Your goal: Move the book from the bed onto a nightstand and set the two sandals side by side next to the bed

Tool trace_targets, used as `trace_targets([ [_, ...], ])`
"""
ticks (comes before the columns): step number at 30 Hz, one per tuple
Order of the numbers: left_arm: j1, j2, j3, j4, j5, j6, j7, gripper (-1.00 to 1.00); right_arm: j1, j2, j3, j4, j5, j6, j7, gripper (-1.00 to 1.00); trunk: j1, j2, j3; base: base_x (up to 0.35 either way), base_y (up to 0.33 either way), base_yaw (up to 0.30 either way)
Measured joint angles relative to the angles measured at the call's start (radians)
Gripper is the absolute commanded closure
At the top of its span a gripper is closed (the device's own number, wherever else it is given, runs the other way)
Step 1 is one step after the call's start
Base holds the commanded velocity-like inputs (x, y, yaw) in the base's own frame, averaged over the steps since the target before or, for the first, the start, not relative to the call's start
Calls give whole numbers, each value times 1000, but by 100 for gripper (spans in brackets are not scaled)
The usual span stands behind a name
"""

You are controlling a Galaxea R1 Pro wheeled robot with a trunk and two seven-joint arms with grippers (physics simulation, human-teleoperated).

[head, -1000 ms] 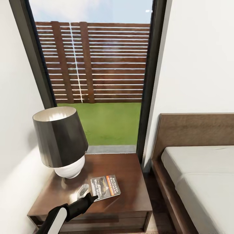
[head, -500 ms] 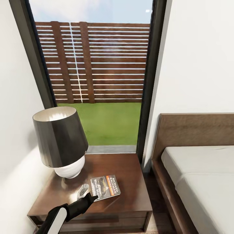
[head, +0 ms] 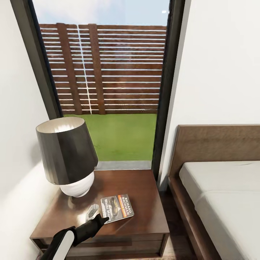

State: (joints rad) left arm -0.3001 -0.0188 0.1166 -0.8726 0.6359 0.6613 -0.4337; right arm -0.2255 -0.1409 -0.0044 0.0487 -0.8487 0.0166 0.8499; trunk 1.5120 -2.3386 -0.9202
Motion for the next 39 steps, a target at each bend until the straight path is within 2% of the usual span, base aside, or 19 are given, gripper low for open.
trace_targets([
  [31, 0, 1, -12, -18, -6, 0, 0, 100, 0, 0, 0, 0, 0, 0, -1, -100, 0, 0, 0, 0, 0, 0],
  [32, 0, 1, -13, -18, -6, 0, 0, -100, 0, 0, 0, 0, 0, 0, -1, -100, 0, 0, 0, 0, 0, 0],
  [39, 0, 3, -15, -18, -6, 0, 0, -100, 0, 0, 0, 0, 0, 0, -1, -100, 0, 0, 0, 0, 0, 0],
])
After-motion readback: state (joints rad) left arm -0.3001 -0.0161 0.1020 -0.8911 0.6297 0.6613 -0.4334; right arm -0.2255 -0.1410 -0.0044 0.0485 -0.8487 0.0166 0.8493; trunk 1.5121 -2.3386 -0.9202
